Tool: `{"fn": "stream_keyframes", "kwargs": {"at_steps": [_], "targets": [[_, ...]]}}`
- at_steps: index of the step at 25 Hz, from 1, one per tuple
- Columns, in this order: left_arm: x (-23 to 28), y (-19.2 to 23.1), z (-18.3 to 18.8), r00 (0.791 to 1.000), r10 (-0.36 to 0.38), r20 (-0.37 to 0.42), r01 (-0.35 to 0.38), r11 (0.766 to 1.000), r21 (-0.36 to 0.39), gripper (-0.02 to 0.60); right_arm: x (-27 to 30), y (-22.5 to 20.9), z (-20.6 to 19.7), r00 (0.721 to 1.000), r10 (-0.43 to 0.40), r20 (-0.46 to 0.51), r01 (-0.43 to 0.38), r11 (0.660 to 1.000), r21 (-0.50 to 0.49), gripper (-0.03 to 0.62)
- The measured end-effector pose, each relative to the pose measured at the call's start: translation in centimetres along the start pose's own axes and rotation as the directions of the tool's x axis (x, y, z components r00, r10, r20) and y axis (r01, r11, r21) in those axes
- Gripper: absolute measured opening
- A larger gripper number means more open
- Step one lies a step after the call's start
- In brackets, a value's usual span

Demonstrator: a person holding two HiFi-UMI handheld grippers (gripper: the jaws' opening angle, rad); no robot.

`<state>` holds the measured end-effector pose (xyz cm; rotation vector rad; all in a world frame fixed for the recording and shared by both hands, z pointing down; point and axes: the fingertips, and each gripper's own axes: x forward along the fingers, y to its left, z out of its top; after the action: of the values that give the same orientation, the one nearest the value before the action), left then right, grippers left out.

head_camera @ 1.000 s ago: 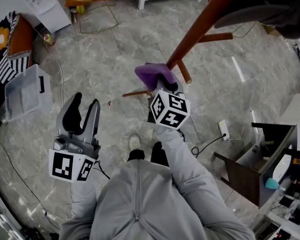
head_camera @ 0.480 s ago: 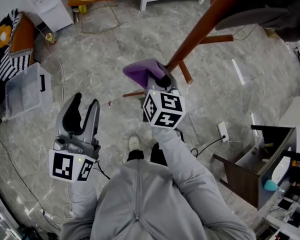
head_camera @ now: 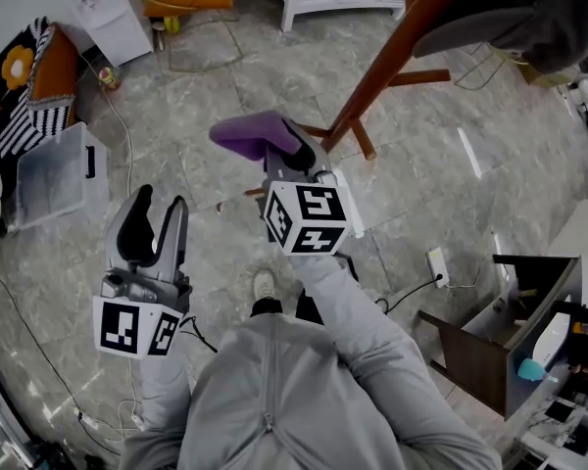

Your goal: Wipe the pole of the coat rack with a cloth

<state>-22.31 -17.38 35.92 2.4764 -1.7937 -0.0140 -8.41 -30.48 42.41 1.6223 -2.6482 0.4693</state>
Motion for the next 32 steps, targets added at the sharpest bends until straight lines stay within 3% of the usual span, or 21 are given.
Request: {"fn": "stream_keyframes", "kwargs": {"at_steps": [7, 13, 22, 32], "targets": [[-1.3, 0.1, 1.3, 0.999, 0.038, 0.034, -0.039, 0.999, 0.014, 0.204, -2.1, 3.3, 4.0, 0.992, 0.087, 0.094, -0.086, 0.996, -0.024, 0.031], [-1.4, -0.1, 2.7, 0.997, 0.051, 0.066, -0.053, 0.998, 0.026, 0.206, -6.0, 3.5, 8.1, 0.976, 0.107, 0.189, -0.097, 0.993, -0.063, 0.031], [0.0, -0.7, 4.3, 0.993, 0.035, 0.111, -0.040, 0.998, 0.040, 0.206, -14.1, -2.9, 14.1, 0.950, -0.033, 0.312, 0.064, 0.994, -0.091, 0.031], [2.9, -3.7, 5.1, 0.989, -0.039, 0.143, 0.033, 0.998, 0.048, 0.204, -20.0, -10.0, 14.6, 0.920, -0.214, 0.329, 0.251, 0.965, -0.074, 0.031]]}}
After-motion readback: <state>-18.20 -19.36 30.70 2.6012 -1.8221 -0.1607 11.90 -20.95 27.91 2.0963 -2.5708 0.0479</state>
